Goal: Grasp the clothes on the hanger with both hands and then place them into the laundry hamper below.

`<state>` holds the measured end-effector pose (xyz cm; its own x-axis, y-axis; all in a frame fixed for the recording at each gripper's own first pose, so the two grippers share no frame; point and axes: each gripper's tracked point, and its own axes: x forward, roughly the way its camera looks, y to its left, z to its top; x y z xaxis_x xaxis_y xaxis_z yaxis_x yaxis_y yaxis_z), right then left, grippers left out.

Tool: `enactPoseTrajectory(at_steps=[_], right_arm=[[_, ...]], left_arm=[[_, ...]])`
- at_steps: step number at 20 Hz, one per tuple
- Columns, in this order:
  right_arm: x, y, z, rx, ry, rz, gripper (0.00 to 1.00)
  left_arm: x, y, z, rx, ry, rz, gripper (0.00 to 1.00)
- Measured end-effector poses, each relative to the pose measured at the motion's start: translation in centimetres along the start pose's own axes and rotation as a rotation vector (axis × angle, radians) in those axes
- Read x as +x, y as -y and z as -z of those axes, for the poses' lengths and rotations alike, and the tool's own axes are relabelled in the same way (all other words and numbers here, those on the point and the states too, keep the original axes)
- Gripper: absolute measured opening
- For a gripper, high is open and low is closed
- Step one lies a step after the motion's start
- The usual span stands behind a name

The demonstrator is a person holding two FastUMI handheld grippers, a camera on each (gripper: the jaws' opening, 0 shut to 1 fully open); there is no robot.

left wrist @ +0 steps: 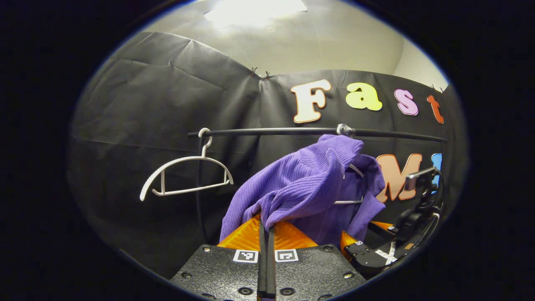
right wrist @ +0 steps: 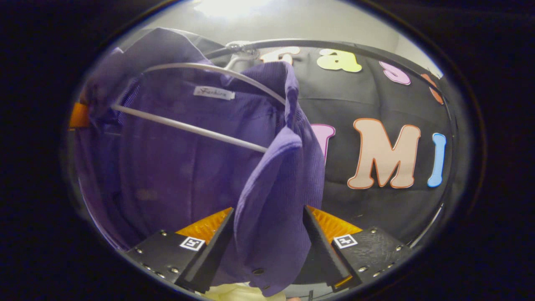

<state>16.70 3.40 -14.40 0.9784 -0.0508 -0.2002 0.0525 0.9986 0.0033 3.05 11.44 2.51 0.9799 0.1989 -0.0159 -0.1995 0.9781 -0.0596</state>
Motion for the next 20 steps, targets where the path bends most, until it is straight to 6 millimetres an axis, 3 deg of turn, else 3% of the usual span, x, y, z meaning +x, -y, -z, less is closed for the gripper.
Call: enactPoseTrajectory(at_steps=[9,10,13,16,18,20], right_arm=[[3.7,2.4,1.7,0.000,-0.040,0.062,0.94],[3.7,2.4,1.7,-0.001,-0.047,0.063,0.81],[4.0,2.8,2.2,0.004,-0.076,0.062,0.68],[3.6,3.3,2.2,0.020,-0.085,0.058,0.31],[3.5,4.7,2.3,0.007,-0.084,0.096,0.31],[3.1,5.5,1.7,0.010,-0.079,0.105,0.10]], left_arm=[[-0.2,-2.9,-2.5,-0.023,0.046,-0.080,0.00],[-0.2,-3.2,-2.6,-0.020,0.048,-0.087,0.00],[-0.3,-3.6,-3.0,-0.021,0.054,-0.102,0.00],[-0.2,-4.3,-3.5,-0.025,0.067,-0.119,0.01],[-0.1,-4.8,-3.8,-0.017,0.070,-0.134,0.00],[-0.1,-5.4,-4.1,-0.014,0.074,-0.151,0.00]])
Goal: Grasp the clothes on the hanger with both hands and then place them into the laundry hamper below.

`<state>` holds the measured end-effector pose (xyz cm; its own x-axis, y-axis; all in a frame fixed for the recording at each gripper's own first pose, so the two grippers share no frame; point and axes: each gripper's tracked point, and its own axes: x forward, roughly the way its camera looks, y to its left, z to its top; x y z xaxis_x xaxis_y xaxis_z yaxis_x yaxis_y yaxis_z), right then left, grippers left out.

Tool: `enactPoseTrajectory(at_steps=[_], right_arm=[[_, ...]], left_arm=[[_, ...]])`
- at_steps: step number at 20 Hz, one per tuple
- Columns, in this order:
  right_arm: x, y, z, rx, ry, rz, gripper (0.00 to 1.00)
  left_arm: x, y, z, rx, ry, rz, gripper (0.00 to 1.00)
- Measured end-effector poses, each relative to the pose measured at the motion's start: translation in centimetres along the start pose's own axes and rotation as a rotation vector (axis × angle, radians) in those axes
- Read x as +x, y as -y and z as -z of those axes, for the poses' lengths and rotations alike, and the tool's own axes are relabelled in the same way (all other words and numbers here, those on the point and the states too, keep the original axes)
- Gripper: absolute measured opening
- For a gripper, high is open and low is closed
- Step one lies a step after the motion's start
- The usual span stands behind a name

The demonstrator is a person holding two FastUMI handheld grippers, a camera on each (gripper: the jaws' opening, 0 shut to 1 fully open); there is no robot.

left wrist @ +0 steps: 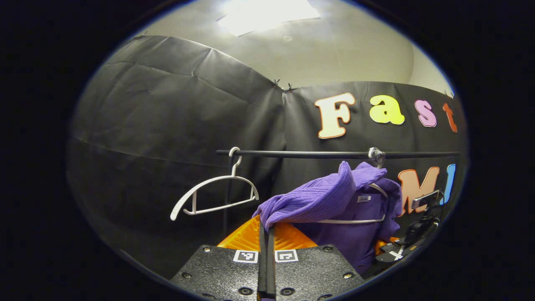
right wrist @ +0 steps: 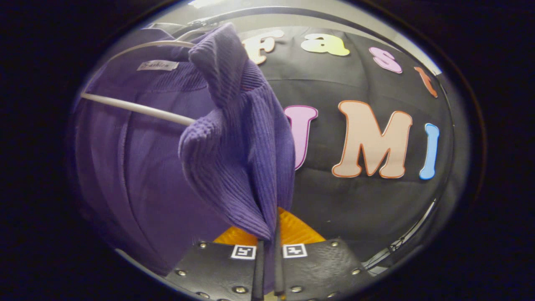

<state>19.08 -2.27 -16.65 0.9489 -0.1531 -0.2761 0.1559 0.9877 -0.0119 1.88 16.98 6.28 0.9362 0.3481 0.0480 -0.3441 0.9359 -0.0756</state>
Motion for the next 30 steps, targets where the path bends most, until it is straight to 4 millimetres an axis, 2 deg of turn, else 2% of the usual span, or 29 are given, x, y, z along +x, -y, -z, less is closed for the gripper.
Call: enactPoseTrajectory(at_steps=[2,7,8,9,12,17,21,25,30], right_arm=[[0.2,1.0,-0.4,-0.006,0.009,0.017,0.11],[0.9,3.7,-3.1,-0.012,0.063,0.048,0.11],[1.2,4.2,-3.5,-0.012,0.070,0.056,0.07],[1.5,4.6,-3.8,-0.008,0.074,0.060,0.11],[2.1,6.0,-4.9,0.011,0.091,0.077,0.11],[3.0,7.8,-6.8,0.028,0.121,0.103,0.11],[3.9,9.2,-7.9,0.054,0.137,0.118,0.11],[4.9,10.5,-8.6,0.101,0.142,0.131,0.11],[6.0,12.7,-8.8,0.142,0.136,0.168,0.11]], left_arm=[[0.1,-0.6,-0.8,-0.006,0.012,-0.014,0.00],[1.0,-2.6,-2.6,-0.005,0.049,-0.048,0.00],[1.1,-2.7,-2.7,-0.004,0.051,-0.052,0.00],[1.3,-2.9,-2.8,-0.002,0.054,-0.052,0.00],[2.4,-3.3,-3.2,0.004,0.060,-0.048,0.00],[4.6,-4.0,-4.9,0.039,0.111,-0.045,0.00],[6.5,-4.1,-4.2,0.063,0.107,-0.032,0.00],[8.3,-4.3,-2.8,0.070,0.078,-0.023,0.00],[10.0,-4.0,0.3,0.062,0.012,-0.006,0.00]])
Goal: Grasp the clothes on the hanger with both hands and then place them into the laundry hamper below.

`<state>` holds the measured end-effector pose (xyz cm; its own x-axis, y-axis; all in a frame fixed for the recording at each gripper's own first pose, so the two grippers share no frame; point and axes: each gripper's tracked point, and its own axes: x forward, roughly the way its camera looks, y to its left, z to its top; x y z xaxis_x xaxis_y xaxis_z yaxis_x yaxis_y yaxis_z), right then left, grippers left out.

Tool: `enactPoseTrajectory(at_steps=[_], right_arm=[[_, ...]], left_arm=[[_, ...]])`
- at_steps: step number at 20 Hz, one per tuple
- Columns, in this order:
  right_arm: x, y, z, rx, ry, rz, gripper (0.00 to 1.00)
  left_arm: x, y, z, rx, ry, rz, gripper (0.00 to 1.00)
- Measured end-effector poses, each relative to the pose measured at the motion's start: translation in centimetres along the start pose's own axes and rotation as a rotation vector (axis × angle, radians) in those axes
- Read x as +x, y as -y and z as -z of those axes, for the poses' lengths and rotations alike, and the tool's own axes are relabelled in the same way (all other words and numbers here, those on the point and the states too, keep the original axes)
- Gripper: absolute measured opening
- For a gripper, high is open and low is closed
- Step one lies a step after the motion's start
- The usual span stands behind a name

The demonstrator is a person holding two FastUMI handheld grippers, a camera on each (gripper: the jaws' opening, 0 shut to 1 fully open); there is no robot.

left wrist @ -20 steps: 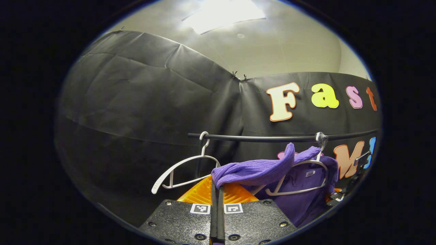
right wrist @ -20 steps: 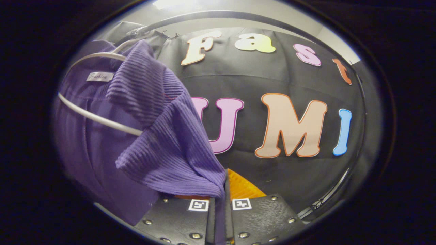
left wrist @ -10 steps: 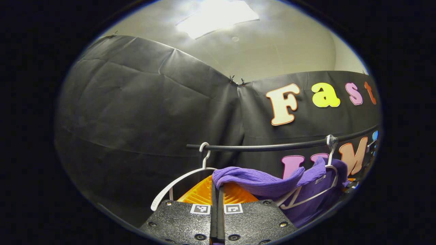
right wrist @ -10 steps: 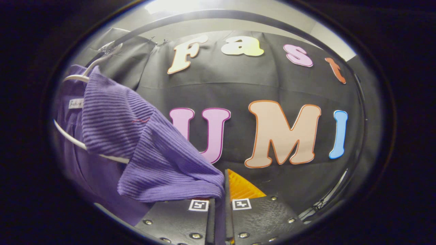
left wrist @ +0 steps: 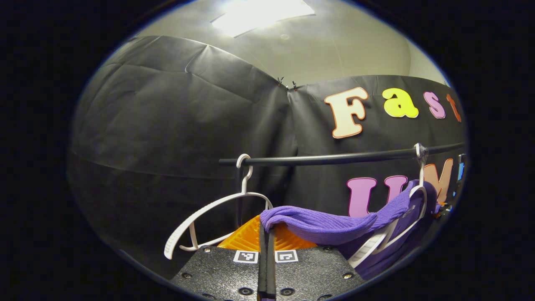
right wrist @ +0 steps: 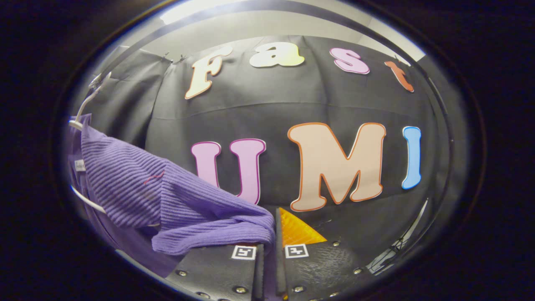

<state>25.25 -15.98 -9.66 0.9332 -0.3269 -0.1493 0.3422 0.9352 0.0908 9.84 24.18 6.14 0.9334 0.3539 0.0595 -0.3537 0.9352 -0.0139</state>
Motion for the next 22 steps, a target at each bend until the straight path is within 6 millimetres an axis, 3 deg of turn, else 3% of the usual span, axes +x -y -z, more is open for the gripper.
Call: enactPoseTrajectory(at_steps=[8,15,22], right_arm=[[0.7,1.9,1.5,-0.008,-0.042,0.030,0.11],[1.0,2.6,4.4,-0.029,-0.110,0.041,0.11],[-0.2,4.8,7.8,0.000,-0.190,0.089,0.16]], left_arm=[[0.3,0.8,5.2,-0.047,-0.088,0.017,0.00],[-0.9,1.4,6.9,-0.031,-0.104,0.031,0.00],[-2.2,2.9,8.6,-0.036,-0.135,0.060,0.00]])
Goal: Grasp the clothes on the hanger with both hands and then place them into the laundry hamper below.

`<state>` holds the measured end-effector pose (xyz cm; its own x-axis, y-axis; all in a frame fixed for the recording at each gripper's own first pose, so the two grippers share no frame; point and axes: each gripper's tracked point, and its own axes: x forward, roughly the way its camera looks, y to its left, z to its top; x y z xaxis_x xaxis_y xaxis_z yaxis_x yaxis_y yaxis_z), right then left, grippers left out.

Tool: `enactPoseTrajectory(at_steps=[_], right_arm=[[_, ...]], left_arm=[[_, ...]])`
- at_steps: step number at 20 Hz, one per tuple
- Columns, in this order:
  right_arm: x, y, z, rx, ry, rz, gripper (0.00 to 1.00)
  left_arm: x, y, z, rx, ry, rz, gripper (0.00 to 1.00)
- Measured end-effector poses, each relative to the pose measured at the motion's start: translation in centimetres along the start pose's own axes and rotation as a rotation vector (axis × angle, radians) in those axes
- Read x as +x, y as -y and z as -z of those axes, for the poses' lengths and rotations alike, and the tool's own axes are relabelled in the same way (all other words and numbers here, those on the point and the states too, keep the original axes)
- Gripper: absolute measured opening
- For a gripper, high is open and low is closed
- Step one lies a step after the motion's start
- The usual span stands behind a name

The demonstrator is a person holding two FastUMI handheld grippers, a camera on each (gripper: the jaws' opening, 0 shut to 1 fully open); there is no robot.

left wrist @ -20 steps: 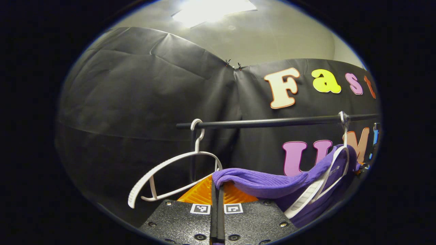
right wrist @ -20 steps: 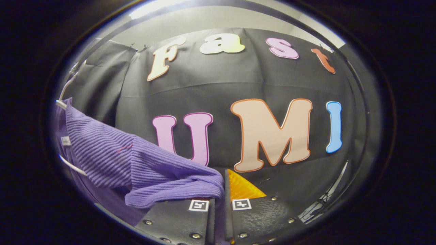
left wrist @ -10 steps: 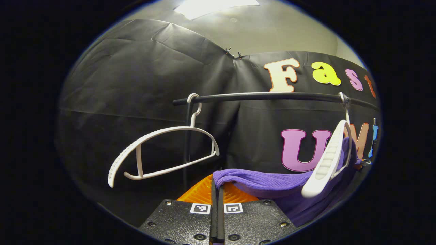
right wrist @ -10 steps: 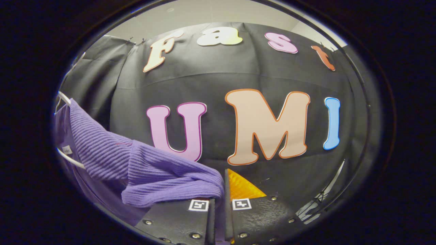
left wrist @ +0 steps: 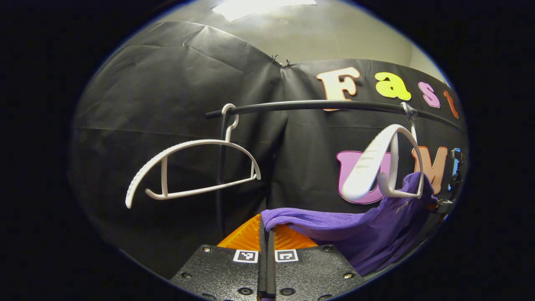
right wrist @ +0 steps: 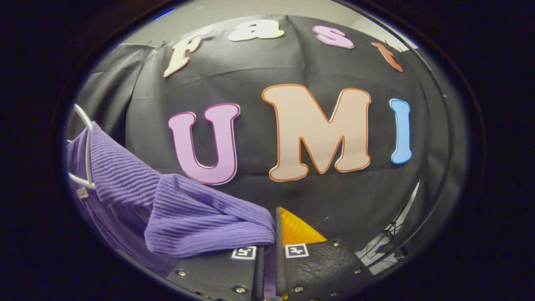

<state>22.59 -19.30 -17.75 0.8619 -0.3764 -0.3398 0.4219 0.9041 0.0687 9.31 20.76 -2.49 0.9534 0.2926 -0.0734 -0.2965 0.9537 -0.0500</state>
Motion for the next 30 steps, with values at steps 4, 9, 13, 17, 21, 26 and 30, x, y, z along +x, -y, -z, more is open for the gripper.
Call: enactPoseTrajectory(at_steps=[4,9,13,17,21,26,30], right_arm=[[-0.6,1.0,2.0,-0.008,-0.034,0.013,0.16],[-1.5,1.9,4.3,-0.044,-0.069,0.017,0.11],[-2.1,2.3,6.5,-0.054,-0.105,0.010,0.11],[-3.2,2.1,8.4,-0.091,-0.133,-0.005,0.15],[-4.7,1.2,9.6,-0.080,-0.154,-0.036,0.15],[-7.1,-1.8,9.0,-0.070,-0.142,-0.112,0.15],[-9.0,-5.1,7.7,-0.060,-0.117,-0.192,0.15]], left_arm=[[-0.5,0.4,1.0,-0.005,-0.020,0.004,0.00],[-1.0,0.5,2.6,-0.010,-0.053,-0.002,0.00],[-1.7,0.4,4.2,-0.024,-0.089,-0.007,0.00],[-2.3,0.4,5.9,-0.007,-0.122,-0.018,0.00],[-3.0,0.5,7.1,0.012,-0.145,-0.021,0.00],[-3.7,1.9,8.1,0.042,-0.160,0.004,0.00],[-3.8,4.2,8.4,0.049,-0.161,0.051,0.00]])
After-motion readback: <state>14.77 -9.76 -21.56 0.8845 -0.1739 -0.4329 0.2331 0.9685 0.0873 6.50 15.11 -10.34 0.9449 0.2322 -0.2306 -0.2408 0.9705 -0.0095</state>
